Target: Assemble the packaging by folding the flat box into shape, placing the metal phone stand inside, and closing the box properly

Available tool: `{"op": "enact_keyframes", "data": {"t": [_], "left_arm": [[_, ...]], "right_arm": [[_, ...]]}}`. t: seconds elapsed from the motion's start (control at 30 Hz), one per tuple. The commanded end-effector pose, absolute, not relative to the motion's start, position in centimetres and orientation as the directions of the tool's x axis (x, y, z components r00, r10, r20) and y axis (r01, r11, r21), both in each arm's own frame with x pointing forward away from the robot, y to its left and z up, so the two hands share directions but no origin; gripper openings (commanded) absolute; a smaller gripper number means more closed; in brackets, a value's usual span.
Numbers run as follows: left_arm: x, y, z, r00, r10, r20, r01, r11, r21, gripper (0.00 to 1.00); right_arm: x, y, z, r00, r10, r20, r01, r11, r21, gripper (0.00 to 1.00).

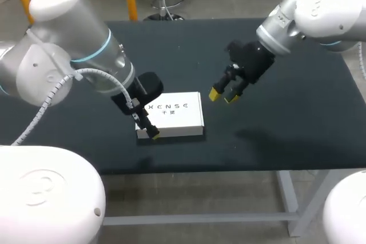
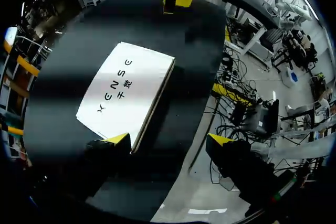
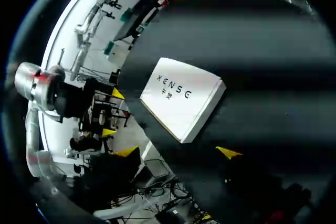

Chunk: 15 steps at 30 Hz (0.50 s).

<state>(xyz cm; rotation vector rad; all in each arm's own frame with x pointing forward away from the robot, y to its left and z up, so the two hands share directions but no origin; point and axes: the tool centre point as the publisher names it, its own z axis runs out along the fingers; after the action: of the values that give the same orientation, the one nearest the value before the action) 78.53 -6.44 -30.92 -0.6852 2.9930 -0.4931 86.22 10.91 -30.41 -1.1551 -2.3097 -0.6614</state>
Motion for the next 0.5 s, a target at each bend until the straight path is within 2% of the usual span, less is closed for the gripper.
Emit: {"op": "enact_keyframes", "data": {"t": [0.03, 0.37, 0.5], "left_arm": [[78.3, -6.7, -30.4, -0.901, -0.433, 0.029, -0.424, 0.863, -0.275, 1.00], [78.3, -6.7, -30.4, -0.901, -0.433, 0.029, -0.424, 0.863, -0.275, 1.00], [77.8, -8.2, -30.5, -0.821, -0.563, 0.091, -0.566, 0.781, -0.263, 1.00]], "right_arm": [[85.7, 9.7, -29.6, -0.545, 0.585, 0.600, 0.828, 0.488, 0.277, 1.00], [85.7, 9.7, -29.6, -0.545, 0.585, 0.600, 0.828, 0.488, 0.277, 1.00], [85.1, 7.2, -30.8, -0.661, 0.521, 0.540, 0.750, 0.479, 0.456, 1.00]]}}
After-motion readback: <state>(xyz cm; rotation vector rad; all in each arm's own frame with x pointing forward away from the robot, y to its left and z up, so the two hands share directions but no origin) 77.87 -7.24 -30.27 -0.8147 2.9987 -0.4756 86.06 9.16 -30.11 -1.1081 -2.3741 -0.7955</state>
